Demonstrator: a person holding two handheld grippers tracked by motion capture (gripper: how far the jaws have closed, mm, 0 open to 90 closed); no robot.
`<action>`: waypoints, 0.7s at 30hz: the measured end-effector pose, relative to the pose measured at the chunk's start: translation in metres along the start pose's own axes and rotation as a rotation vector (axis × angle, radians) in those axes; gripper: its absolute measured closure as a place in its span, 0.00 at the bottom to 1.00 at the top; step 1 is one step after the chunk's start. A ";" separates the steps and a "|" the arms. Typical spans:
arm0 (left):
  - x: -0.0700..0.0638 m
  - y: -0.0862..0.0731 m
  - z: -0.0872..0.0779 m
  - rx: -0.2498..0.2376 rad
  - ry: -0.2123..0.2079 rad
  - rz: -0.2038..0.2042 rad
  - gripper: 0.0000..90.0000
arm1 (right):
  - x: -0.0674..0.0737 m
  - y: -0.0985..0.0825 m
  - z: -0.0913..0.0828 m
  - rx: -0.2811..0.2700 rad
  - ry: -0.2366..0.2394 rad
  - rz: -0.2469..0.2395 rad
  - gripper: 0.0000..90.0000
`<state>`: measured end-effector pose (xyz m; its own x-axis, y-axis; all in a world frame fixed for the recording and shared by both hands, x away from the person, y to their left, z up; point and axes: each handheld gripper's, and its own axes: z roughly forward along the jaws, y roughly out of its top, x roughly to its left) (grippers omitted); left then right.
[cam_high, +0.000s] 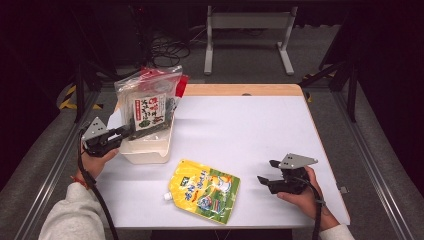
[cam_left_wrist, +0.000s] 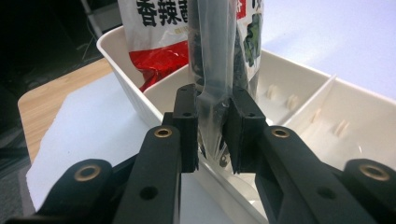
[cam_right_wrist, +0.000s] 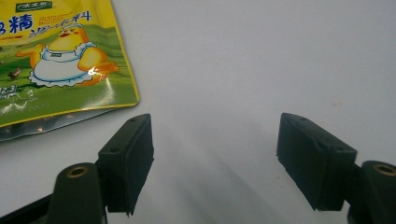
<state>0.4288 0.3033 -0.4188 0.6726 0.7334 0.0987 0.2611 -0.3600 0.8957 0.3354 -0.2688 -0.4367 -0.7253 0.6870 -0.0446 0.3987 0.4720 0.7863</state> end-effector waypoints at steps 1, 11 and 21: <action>-0.001 0.000 0.000 0.006 0.002 0.003 0.85 | 0.000 0.000 0.000 -0.001 0.001 0.001 0.30; -0.003 0.000 -0.002 -0.007 -0.002 -0.030 0.86 | 0.000 0.001 0.000 -0.001 0.006 -0.003 0.29; -0.002 0.008 -0.002 -0.105 0.005 -0.112 0.64 | -0.002 0.001 -0.002 -0.008 0.000 0.009 0.29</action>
<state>0.4280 0.3002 -0.4109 0.6402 0.7682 -0.0022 0.2597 -0.2137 0.9417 0.3360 -0.2702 -0.4346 -0.7219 0.6910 -0.0372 0.4006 0.4612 0.7917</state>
